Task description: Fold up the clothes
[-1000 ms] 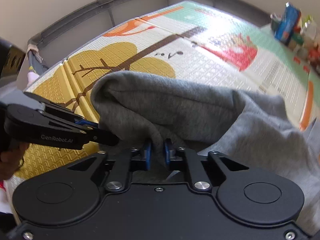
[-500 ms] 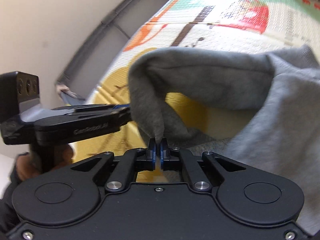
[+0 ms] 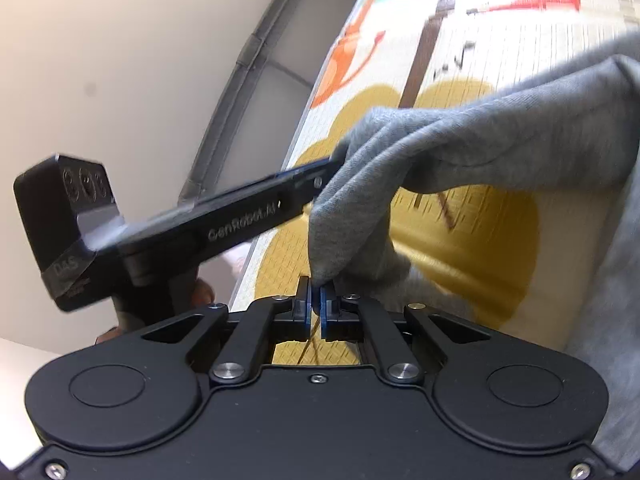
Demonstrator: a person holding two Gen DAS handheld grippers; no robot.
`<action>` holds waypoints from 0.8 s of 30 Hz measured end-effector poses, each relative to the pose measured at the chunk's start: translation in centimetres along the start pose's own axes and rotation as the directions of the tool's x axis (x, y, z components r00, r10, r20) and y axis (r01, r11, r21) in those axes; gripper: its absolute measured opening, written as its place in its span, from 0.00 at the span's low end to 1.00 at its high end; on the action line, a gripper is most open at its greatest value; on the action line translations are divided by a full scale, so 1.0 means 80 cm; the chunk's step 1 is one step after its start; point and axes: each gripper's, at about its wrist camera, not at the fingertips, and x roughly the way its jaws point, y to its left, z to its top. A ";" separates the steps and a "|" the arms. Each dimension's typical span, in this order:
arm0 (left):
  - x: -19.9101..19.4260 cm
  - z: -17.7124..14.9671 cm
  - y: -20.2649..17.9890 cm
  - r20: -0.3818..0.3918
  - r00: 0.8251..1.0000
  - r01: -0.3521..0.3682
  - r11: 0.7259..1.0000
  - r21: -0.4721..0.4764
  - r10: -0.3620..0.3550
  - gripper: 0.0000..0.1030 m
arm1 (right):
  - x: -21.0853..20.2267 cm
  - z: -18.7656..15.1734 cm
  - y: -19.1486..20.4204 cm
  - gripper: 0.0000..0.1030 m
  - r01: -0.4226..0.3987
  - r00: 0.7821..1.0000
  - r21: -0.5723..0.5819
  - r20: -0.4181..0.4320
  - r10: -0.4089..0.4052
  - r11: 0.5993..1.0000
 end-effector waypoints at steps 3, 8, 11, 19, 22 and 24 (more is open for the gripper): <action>0.002 -0.006 0.003 -0.020 0.999 -0.043 0.999 0.011 0.043 0.17 | 0.000 -0.008 0.003 0.06 0.099 0.995 -0.052 0.021 -0.098 0.994; -0.007 -0.022 0.014 -0.022 0.998 -0.052 0.999 0.001 0.052 0.39 | -0.015 -0.020 0.005 0.29 0.267 0.961 -0.146 0.109 -0.253 0.952; -0.015 -0.034 0.021 -0.017 0.997 -0.072 0.997 -0.001 0.072 0.49 | -0.021 -0.027 0.003 0.31 0.312 0.948 -0.183 0.122 -0.294 0.932; -0.035 -0.078 0.031 -0.024 1.000 -0.022 0.999 -0.035 0.021 0.61 | -0.018 -0.052 -0.016 0.36 0.300 0.954 -0.195 0.070 -0.292 0.934; -0.034 -0.098 0.030 -0.047 0.999 -0.016 0.999 -0.045 0.014 0.61 | -0.016 -0.062 -0.023 0.36 0.294 0.956 -0.199 0.050 -0.290 0.935; -0.032 -0.111 0.031 -0.062 0.998 -0.012 0.998 -0.061 0.008 0.61 | -0.009 -0.069 -0.026 0.37 0.291 0.956 -0.204 0.040 -0.290 0.934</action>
